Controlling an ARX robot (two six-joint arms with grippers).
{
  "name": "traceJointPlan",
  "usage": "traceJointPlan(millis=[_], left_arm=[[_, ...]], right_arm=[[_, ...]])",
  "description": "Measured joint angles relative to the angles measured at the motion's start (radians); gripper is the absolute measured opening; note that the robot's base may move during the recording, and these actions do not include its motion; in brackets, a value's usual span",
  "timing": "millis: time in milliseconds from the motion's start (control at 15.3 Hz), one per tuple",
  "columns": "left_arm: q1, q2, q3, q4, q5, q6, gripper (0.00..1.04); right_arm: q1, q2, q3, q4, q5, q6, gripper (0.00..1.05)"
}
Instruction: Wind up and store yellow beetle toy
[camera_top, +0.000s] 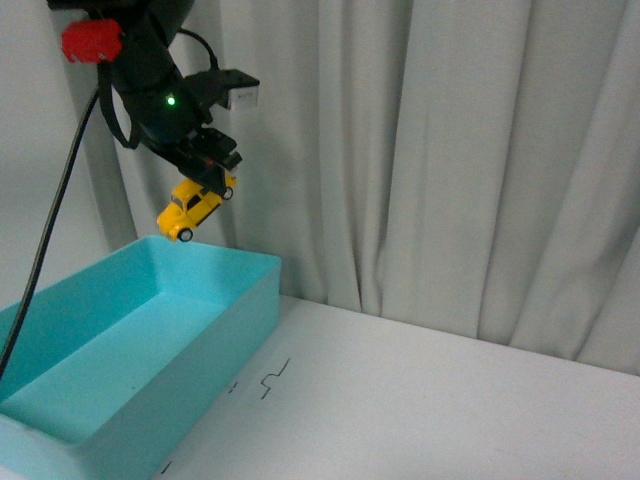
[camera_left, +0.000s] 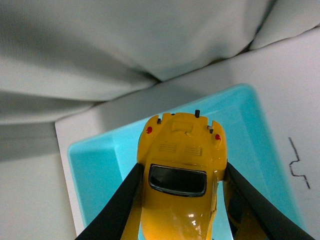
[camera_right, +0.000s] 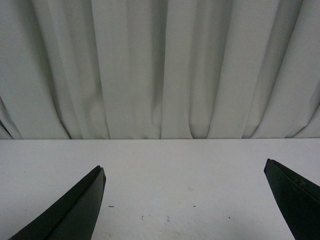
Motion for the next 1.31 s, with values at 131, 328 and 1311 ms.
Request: traceJointPlan(millis=[131, 328, 1311], left_arm=[[0.048, 0.048, -0.042, 0.013, -0.069, -0.1, 0.4], [0.091, 0.106, -0.063, 0.032, -0.129, -0.2, 0.4], [0.065, 0.191, -0.241, 0.179, -0.146, -0.187, 0.64]], right_arm=[[0.0, 0.0, 0.0, 0.0, 0.0, 0.0, 0.98], [0.0, 0.0, 0.0, 0.0, 0.0, 0.0, 0.98], [0.0, 0.0, 0.0, 0.0, 0.0, 0.0, 0.98]])
